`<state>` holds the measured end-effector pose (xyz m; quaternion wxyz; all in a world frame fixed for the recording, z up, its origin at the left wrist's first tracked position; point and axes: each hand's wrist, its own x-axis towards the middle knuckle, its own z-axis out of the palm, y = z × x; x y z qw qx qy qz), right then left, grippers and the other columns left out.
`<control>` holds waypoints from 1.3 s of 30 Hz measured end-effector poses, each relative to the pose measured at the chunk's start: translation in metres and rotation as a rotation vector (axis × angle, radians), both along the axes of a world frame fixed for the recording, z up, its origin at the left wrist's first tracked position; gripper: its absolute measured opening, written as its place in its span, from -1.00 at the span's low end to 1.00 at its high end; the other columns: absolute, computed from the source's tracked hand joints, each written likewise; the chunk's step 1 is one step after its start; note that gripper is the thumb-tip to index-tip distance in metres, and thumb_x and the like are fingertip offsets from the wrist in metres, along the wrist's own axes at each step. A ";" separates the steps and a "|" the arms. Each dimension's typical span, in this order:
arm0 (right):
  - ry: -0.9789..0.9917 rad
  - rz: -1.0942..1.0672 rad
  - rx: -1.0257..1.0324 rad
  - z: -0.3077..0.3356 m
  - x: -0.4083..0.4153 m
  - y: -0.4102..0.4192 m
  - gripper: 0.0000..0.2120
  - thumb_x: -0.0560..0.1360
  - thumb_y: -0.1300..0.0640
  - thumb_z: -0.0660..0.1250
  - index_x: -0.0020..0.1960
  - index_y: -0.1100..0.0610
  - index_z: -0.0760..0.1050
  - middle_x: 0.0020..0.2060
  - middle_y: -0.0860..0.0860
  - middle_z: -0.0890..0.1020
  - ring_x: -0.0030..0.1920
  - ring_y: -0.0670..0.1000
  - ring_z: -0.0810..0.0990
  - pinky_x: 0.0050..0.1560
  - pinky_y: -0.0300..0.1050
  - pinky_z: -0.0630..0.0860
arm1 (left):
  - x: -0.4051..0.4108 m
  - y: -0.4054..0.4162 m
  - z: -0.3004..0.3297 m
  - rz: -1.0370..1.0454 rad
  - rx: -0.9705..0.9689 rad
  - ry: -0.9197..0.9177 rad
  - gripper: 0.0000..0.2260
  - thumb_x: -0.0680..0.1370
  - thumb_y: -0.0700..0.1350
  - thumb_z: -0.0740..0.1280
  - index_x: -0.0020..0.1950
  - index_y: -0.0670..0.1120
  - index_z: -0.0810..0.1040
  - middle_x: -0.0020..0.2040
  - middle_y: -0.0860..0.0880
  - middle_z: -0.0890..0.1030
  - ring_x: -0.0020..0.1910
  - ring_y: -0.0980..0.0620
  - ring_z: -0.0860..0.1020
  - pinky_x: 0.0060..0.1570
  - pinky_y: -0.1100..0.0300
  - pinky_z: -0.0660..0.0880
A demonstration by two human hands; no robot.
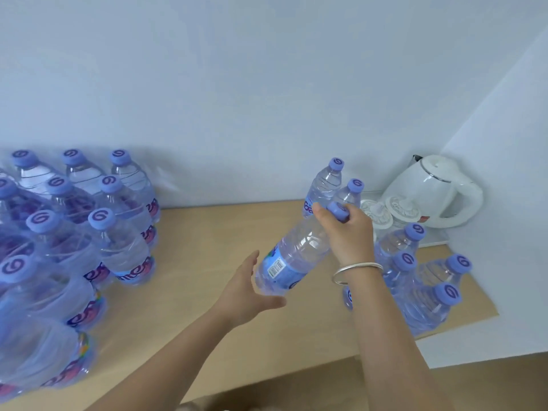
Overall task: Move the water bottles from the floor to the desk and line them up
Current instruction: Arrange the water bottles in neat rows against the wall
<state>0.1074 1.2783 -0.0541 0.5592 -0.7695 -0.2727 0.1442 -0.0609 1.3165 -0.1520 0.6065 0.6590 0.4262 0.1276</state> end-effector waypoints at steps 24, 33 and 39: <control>0.469 0.972 -0.348 -0.012 -0.136 0.078 -0.46 0.12 -0.17 0.54 0.03 0.00 0.54 0.02 0.00 0.64 0.00 -0.01 0.64 0.01 0.06 0.59 | -0.154 0.001 0.031 -0.002 -0.415 -0.442 -0.50 0.16 -0.06 0.46 0.05 -0.20 0.51 -0.19 -0.02 0.62 -0.20 0.07 0.57 -0.15 0.27 0.50; 0.302 0.990 -0.363 -0.023 -0.177 0.086 -0.51 0.29 -0.11 0.52 0.10 0.11 0.52 -0.07 -0.01 0.68 -0.06 -0.02 0.67 -0.15 -0.05 0.63 | -0.173 -0.006 0.025 0.165 -0.233 -0.440 -0.73 0.23 -0.15 0.44 -0.17 -0.23 0.50 -0.33 -0.15 0.45 -0.32 -0.04 0.34 -0.34 0.24 0.32; 0.041 0.997 -0.320 -0.023 -0.189 0.096 -0.64 0.29 -0.07 0.53 -0.23 0.10 0.40 -0.44 -0.15 0.38 -0.36 -0.08 0.42 -0.31 -0.18 0.39 | -0.188 -0.007 0.016 0.153 -0.292 -0.469 -0.75 0.23 -0.09 0.46 -0.16 -0.15 0.54 -0.29 -0.08 0.53 -0.30 0.02 0.44 -0.28 0.30 0.40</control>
